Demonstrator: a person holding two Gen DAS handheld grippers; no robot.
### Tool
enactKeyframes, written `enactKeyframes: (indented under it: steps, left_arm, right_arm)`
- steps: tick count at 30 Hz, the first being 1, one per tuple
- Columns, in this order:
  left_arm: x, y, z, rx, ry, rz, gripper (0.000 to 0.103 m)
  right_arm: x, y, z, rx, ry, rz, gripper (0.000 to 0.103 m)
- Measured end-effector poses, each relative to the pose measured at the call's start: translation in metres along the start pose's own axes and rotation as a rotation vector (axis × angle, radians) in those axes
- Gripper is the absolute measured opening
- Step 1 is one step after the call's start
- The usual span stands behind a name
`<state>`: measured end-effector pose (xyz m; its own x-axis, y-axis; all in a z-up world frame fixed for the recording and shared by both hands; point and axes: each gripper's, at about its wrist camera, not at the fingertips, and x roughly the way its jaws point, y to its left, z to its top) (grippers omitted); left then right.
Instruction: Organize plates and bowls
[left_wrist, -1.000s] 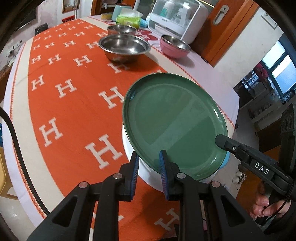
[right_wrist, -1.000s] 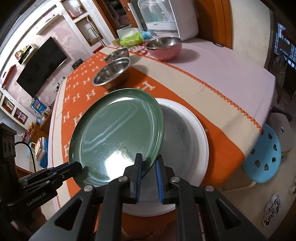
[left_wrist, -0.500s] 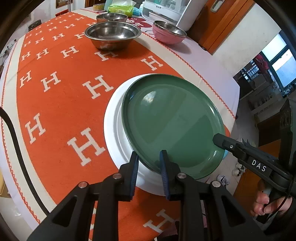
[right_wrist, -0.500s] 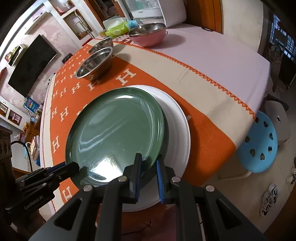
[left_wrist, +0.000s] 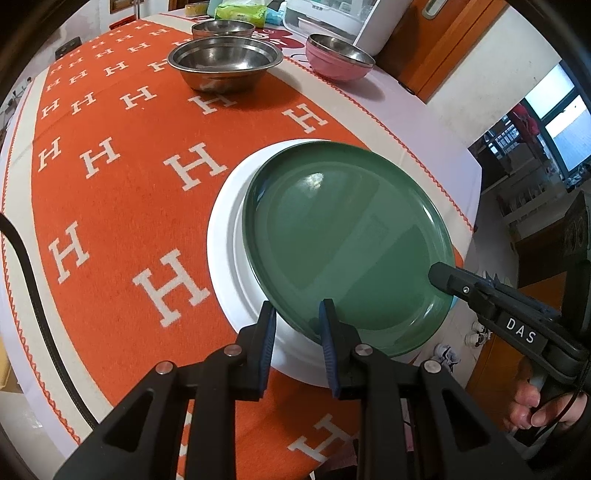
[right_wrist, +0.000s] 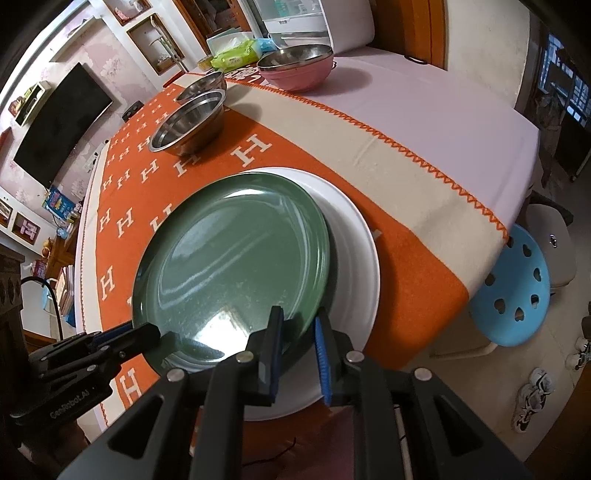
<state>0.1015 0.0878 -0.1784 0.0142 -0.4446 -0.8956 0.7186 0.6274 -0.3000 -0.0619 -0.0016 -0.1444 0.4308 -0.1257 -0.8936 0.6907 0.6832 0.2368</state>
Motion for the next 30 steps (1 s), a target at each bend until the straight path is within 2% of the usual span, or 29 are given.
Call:
enactKeyframes:
  steps: [8, 9, 11, 15, 17, 20, 25, 30]
  left_arm:
    - [-0.004, -0.006, 0.000, 0.039, -0.001, 0.023, 0.023]
    - [-0.005, -0.007, 0.000, 0.044, -0.002, 0.025, 0.023]
    - [-0.006, -0.008, -0.001, 0.058, -0.007, 0.034, 0.023]
    - [-0.012, -0.008, -0.003, 0.074, -0.021, 0.036, 0.024]
    - [-0.015, -0.008, -0.004, 0.081, -0.029, 0.036, 0.025]
    - [-0.022, -0.007, -0.005, 0.097, -0.044, 0.038, 0.025]
    - [-0.033, -0.006, -0.007, 0.121, -0.073, 0.048, 0.028]
    - [-0.054, -0.004, -0.004, 0.110, -0.150, 0.067, 0.031]
  right_arm:
    - [-0.001, 0.003, 0.000, -0.003, 0.008, -0.035, 0.019]
    - [0.000, 0.004, 0.000, -0.005, 0.012, -0.050, 0.021]
    - [0.001, 0.005, 0.000, -0.006, 0.022, -0.080, 0.032]
    - [-0.002, 0.005, -0.001, 0.005, 0.005, -0.073, 0.036]
    - [-0.004, 0.007, -0.003, 0.003, -0.004, -0.066, 0.044]
    - [-0.007, 0.010, -0.006, 0.007, -0.021, -0.063, 0.049]
    - [-0.015, 0.013, -0.008, 0.028, -0.067, -0.059, 0.054]
    - [-0.023, 0.017, 0.001, 0.020, -0.125, -0.039, 0.055]
